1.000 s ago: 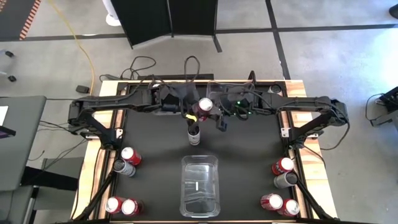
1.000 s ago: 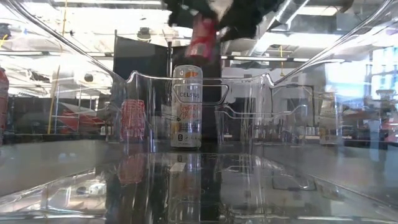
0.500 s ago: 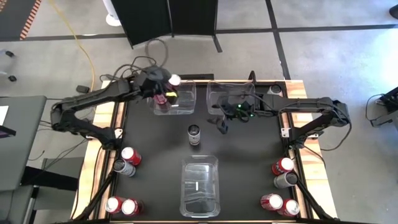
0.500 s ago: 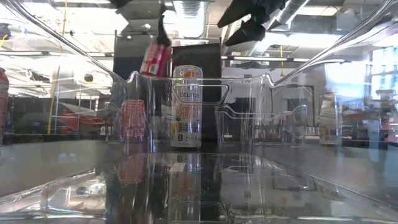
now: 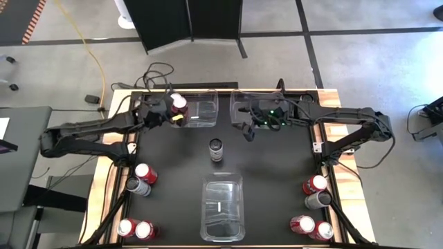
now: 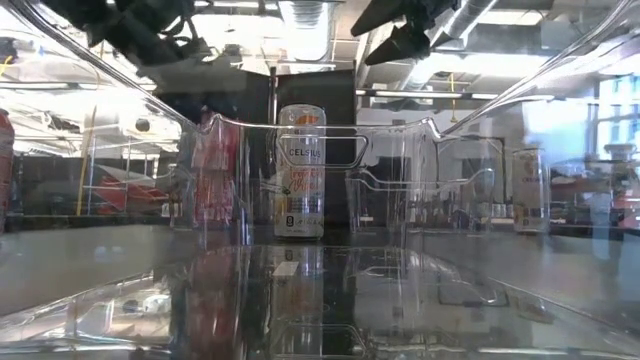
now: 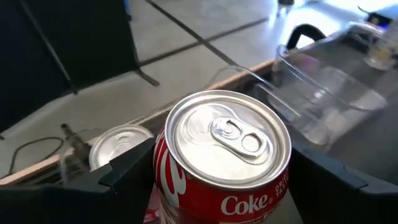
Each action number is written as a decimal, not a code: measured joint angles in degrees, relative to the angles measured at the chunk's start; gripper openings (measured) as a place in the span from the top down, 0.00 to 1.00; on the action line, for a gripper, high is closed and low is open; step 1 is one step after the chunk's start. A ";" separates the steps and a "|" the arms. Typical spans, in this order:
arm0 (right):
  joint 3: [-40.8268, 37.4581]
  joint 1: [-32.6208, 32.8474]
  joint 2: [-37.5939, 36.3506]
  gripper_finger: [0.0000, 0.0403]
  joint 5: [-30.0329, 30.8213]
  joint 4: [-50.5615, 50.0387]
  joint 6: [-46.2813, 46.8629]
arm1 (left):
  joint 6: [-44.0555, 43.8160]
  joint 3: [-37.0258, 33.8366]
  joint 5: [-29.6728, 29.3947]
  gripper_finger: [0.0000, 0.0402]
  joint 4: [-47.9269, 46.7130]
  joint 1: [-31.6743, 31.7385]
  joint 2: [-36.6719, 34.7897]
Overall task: Sort soda cans
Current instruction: Put the red white soda can into the left transparent bin
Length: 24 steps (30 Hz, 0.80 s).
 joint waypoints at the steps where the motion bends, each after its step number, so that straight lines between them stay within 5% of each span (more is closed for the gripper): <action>1: 0.00 -0.11 0.00 0.10 -0.02 0.21 0.00 | -0.52 -0.92 -0.82 0.26 0.60 0.00 -0.25; 10: 0.00 -0.69 0.02 0.10 -0.08 0.74 0.94 | -1.30 -8.05 -5.87 0.26 7.17 0.21 0.10; 24: 0.00 -0.67 0.02 0.10 -0.13 1.25 1.04 | -4.24 -13.24 -6.10 0.19 10.21 2.26 0.38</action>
